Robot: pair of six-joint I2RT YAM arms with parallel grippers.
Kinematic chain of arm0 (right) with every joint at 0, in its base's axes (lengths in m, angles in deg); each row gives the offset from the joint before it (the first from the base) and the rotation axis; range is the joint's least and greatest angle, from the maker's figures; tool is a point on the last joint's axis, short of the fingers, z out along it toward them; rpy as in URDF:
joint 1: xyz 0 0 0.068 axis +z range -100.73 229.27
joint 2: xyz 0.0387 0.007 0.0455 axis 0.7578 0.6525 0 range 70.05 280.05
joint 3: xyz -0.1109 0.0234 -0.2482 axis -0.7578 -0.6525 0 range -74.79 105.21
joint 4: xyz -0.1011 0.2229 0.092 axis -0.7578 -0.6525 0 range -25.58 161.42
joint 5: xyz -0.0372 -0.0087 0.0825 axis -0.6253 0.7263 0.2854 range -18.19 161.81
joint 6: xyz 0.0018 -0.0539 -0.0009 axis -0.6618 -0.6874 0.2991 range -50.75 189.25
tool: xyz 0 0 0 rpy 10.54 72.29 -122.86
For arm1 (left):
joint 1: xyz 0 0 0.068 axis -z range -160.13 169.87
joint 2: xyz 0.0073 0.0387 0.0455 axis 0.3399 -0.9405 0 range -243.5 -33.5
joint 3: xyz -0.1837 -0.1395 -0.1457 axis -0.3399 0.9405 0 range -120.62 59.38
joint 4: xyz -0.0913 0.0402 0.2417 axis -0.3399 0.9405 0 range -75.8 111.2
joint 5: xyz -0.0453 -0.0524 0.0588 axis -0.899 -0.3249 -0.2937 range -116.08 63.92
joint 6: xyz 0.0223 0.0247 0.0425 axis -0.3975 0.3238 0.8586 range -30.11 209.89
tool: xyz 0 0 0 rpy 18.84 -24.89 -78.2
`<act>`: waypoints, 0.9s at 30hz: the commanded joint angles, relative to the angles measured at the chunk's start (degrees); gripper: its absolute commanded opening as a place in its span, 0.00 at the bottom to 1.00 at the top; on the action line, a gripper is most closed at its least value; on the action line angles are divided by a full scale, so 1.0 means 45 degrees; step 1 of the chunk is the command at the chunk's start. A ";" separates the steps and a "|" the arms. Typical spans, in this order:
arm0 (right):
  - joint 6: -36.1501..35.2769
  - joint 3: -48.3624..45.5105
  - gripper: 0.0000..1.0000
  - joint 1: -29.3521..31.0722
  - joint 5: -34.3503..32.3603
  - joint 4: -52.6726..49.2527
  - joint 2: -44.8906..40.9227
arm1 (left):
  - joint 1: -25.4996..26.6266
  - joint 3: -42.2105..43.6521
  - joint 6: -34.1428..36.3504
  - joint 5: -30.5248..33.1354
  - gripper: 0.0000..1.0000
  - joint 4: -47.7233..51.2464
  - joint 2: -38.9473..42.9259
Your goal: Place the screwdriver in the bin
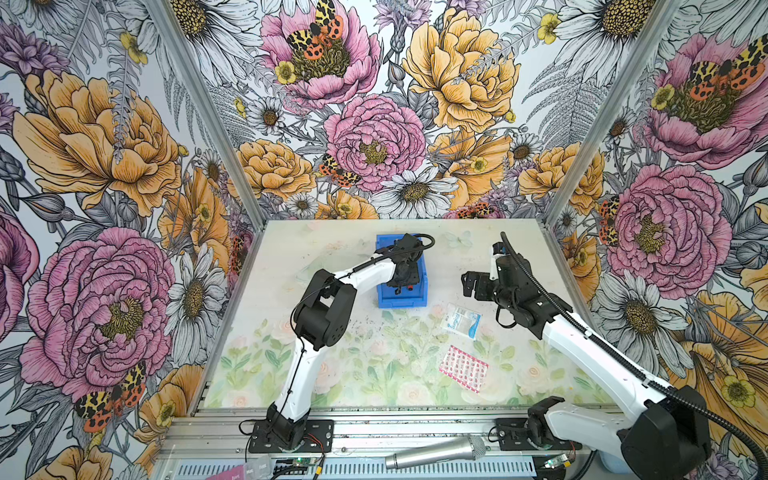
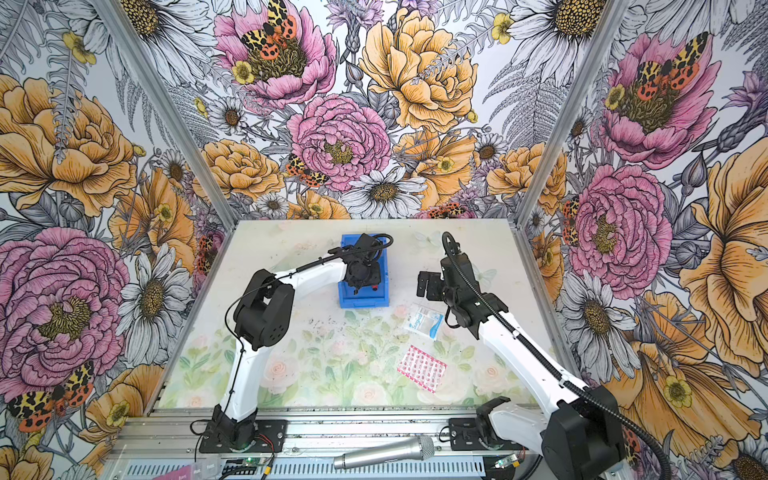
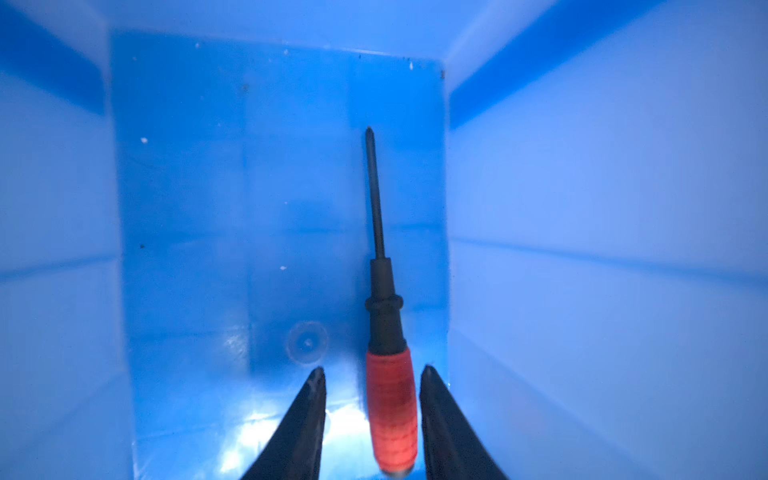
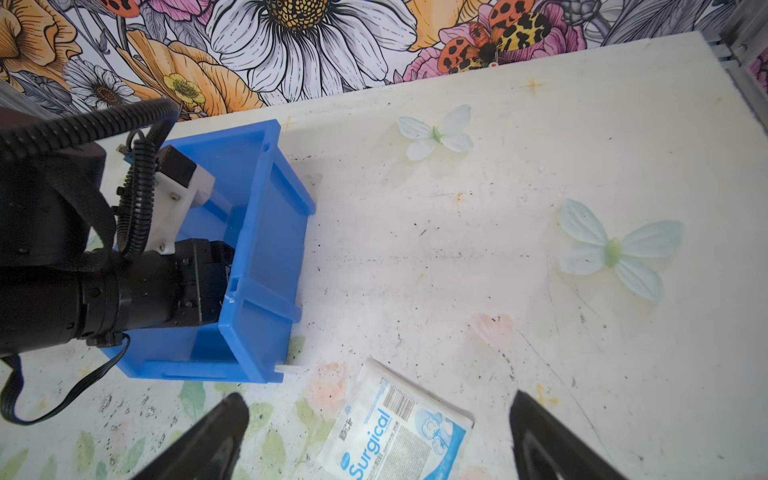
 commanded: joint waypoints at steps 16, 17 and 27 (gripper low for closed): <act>-0.0263 -0.0260 0.99 -0.0313 -0.0327 0.0143 -0.1104 | 0.0647 0.0565 -0.0156 0.1166 0.47 0.0117 0.2244; -0.0229 -0.0260 0.99 -0.0351 -0.0194 0.0146 -0.1210 | 0.0741 0.0626 -0.0142 0.1261 0.48 0.0137 0.2367; -0.0399 -0.0513 0.99 -0.0696 0.1143 0.0145 -0.1603 | 0.1725 0.2100 0.0332 0.2757 0.56 0.0412 0.4567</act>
